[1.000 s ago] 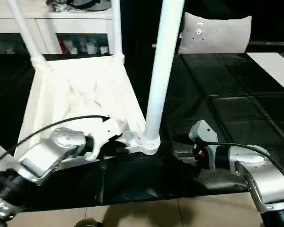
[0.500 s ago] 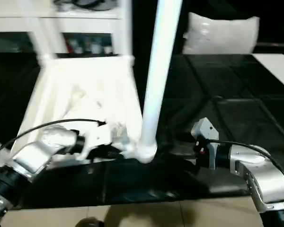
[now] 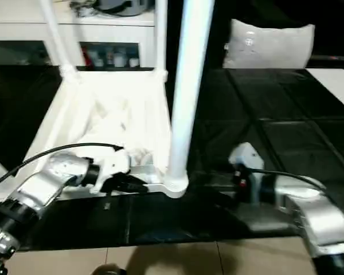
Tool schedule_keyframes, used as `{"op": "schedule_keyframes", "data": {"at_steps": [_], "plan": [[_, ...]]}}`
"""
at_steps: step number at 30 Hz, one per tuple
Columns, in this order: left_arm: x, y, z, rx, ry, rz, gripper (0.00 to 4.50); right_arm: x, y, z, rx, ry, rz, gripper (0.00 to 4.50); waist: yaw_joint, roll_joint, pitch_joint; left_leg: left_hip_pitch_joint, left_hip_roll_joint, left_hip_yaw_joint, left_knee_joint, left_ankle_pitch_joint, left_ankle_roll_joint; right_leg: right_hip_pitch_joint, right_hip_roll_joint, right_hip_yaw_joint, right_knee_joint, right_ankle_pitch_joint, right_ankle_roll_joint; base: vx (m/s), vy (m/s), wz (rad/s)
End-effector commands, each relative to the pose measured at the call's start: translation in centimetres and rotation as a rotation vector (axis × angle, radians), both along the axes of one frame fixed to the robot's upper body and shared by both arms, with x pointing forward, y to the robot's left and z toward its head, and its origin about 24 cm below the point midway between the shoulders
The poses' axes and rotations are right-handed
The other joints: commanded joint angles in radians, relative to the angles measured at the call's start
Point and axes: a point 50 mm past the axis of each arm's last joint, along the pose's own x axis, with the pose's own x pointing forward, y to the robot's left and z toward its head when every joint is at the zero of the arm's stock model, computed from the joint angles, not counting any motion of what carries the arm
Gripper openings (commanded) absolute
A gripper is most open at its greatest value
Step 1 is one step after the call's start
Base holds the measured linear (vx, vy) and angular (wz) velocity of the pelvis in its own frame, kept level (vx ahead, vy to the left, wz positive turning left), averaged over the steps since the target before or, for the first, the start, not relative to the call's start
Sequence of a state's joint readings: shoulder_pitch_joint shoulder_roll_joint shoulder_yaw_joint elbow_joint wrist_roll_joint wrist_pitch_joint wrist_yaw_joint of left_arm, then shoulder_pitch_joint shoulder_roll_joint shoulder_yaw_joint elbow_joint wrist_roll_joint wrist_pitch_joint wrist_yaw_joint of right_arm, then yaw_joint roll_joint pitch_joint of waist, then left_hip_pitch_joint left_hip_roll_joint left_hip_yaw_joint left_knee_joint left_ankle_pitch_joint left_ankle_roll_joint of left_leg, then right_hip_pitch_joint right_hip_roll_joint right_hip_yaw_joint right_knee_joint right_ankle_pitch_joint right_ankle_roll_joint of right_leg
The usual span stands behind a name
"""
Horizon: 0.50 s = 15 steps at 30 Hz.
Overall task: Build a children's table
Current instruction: Rotate leg to tighten
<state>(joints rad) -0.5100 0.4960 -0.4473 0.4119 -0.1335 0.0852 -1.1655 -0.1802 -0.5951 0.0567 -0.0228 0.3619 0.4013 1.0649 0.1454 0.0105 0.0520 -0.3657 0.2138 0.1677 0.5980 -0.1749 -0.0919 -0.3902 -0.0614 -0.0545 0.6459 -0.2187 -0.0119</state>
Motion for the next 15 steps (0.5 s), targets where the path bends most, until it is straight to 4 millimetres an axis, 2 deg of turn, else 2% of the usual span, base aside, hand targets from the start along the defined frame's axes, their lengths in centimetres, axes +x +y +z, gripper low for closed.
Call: {"op": "schedule_keyframes", "data": {"at_steps": [1,4,5,8,9,10,11,15], "plan": [[0.1,0.1,0.4,-0.058,-0.005,0.014,0.05,0.5,0.3,0.3,0.012,-0.022,0.011,4.31,-0.001,-0.006,-0.060,0.008,0.014,-0.004,-0.071,-0.231,-0.001,0.041,-0.072,0.043,-0.102,-0.268,-0.142,0.000,0.000,0.00],[-0.1,0.4,0.2,-0.003,-0.036,-0.030,0.00,1.4,0.9,0.4,0.055,-0.039,0.027,4.10,-0.008,-0.006,-0.061,0.005,0.013,-0.004,-0.070,-0.219,0.004,0.041,-0.072,0.042,-0.099,-0.246,-0.152,0.000,0.000,0.00],[-0.2,0.4,0.3,0.011,-0.049,-0.053,0.00,1.5,1.1,0.3,0.058,-0.033,0.053,4.10,-0.006,-0.007,-0.063,0.008,0.015,-0.003,-0.068,-0.211,0.006,0.039,-0.071,0.043,-0.097,-0.225,-0.157,0.000,0.000,0.00],[-0.3,0.3,0.4,0.025,-0.058,-0.085,0.00,1.4,1.5,0.1,0.055,-0.012,0.112,3.84,-0.007,-0.005,-0.063,0.007,0.016,-0.002,-0.068,-0.208,0.011,0.041,-0.071,0.044,-0.095,-0.203,-0.164,0.000,0.000,0.00],[-0.4,0.1,0.7,0.032,-0.074,-0.122,0.00,1.7,1.8,-0.3,0.047,0.006,0.155,3.72,-0.003,-0.008,-0.065,0.009,0.017,-0.001,-0.066,-0.192,0.016,0.040,-0.070,0.044,-0.090,-0.171,-0.171,0.000,0.000,0.00],[-0.4,-0.1,0.9,0.031,-0.081,-0.142,0.00,1.8,2.0,-0.4,0.049,0.016,0.170,3.72,-0.005,-0.007,-0.066,0.007,0.017,-0.001,-0.066,-0.190,0.017,0.042,-0.070,0.043,-0.088,-0.162,-0.178,0.000,0.000,0.00],[-0.5,-0.3,1.0,0.027,-0.087,-0.159,0.00,2.0,2.1,-0.5,0.051,0.024,0.187,3.55,-0.007,-0.011,-0.066,0.004,0.016,0.000,-0.066,-0.183,0.019,0.043,-0.070,0.042,-0.088,-0.147,-0.185,0.000,0.000,0.00],[-0.6,-1.0,1.4,0.017,-0.091,-0.207,0.00,2.5,2.6,-0.8,0.051,0.036,0.233,3.26,-0.001,-0.009,-0.068,0.005,0.018,0.002,-0.063,-0.160,0.025,0.043,-0.071,0.044,-0.080,-0.100,-0.200,0.000,0.000,0.00]]}}
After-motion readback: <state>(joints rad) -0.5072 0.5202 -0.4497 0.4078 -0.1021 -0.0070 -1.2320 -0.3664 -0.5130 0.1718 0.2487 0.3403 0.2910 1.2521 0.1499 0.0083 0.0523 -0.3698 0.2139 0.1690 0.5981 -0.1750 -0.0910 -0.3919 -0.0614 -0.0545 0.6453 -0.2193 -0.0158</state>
